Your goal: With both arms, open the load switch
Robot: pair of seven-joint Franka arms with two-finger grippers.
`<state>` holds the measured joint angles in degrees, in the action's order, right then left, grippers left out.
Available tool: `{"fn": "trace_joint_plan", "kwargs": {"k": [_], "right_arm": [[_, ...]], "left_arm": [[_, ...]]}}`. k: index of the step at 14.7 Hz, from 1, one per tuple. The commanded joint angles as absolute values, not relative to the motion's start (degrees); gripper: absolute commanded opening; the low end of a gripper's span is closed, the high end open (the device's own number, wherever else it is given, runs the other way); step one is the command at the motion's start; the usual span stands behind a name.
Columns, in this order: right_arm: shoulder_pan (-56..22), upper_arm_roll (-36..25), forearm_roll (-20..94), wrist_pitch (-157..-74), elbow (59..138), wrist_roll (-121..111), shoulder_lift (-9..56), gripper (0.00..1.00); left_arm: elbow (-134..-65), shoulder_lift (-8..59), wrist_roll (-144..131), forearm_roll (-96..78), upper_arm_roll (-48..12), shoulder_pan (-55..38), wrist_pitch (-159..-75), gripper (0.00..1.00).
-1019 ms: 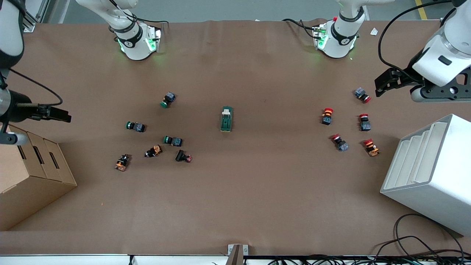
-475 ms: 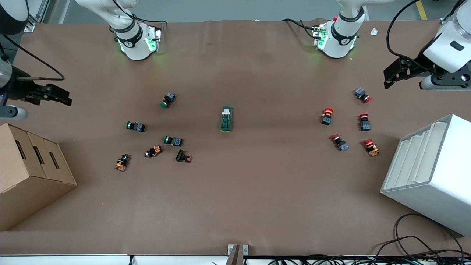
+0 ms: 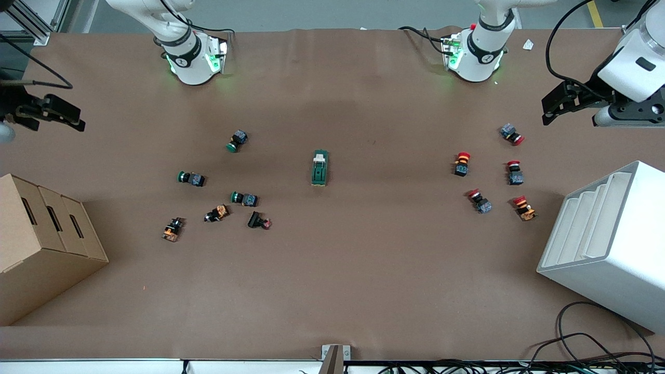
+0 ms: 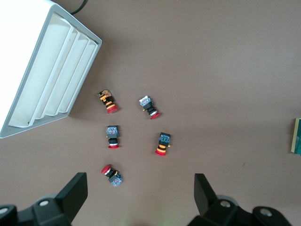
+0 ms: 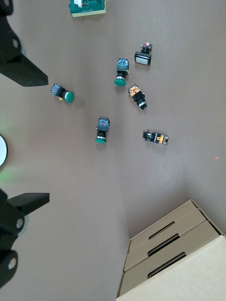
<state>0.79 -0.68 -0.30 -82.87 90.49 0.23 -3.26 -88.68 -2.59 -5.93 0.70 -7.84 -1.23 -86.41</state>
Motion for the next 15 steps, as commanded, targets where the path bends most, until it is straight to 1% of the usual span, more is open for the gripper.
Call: {"fn": "trace_joint_plan", "kwargs": {"k": [1, 7, 10, 15], "right_arm": [[0.2, -1.4, -0.1, -83.9, 96.1, -0.5, -8.6, 1.0], [0.4, -1.2, -0.3, -83.8, 96.4, -0.4, -9.6, 1.0], [0.6, -1.5, 0.3, -84.4, 96.4, -0.4, -9.5, 1.0], [0.7, -1.5, 0.3, -83.9, 93.9, -0.4, -8.8, 1.0]], "left_arm": [[-89.6, -3.9, -4.8, 0.0, -7.9, -1.0, -87.3, 1.0], [-89.3, -3.5, -4.7, 0.1, -7.8, -0.8, -87.2, 1.0], [-87.5, -2.9, -4.8, 0.0, -7.8, -0.8, -86.8, 1.0], [-87.5, -2.5, -5.6, -0.2, -8.0, -1.3, -86.7, 1.0]]}}
